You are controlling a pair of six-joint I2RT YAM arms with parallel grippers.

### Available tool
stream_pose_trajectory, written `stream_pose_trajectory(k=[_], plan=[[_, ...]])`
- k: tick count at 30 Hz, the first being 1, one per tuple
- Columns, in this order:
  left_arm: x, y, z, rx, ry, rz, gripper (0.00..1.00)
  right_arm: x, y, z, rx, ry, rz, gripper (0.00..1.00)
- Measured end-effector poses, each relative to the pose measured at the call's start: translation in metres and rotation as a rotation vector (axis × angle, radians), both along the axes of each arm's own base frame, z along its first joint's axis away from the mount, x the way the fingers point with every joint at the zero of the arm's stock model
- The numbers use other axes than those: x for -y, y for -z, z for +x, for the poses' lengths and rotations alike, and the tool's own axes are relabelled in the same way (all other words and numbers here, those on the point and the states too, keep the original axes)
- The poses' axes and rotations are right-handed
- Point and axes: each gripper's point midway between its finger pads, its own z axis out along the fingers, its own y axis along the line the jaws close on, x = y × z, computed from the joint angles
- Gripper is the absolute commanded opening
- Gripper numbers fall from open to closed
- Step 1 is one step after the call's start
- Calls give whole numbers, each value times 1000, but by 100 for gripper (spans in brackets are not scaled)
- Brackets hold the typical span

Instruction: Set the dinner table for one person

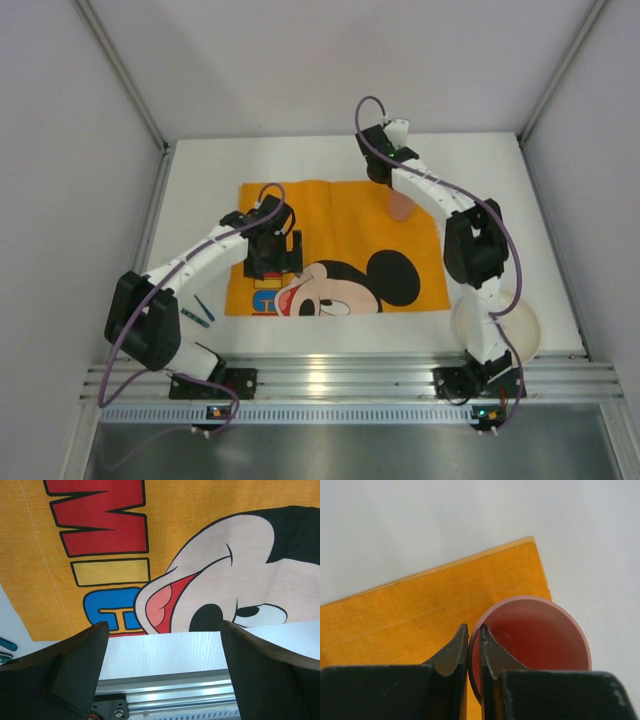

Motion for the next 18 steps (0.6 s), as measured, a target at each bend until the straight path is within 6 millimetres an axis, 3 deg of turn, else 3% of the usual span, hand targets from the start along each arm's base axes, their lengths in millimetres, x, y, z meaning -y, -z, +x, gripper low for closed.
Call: stream_pose_trajectory(k=[4, 10, 14, 18], plan=[[0, 0, 0, 1, 7, 2, 98, 2, -1, -5, 18, 13, 20, 20], [0, 4, 0, -10, 10, 7, 98, 10, 12, -25, -32, 6, 10, 58], [2, 7, 4, -12, 11, 6, 98, 12, 1, -31, -34, -11, 5, 66], [5, 6, 8, -4, 11, 1, 98, 12, -31, -33, 9, -34, 20, 68]])
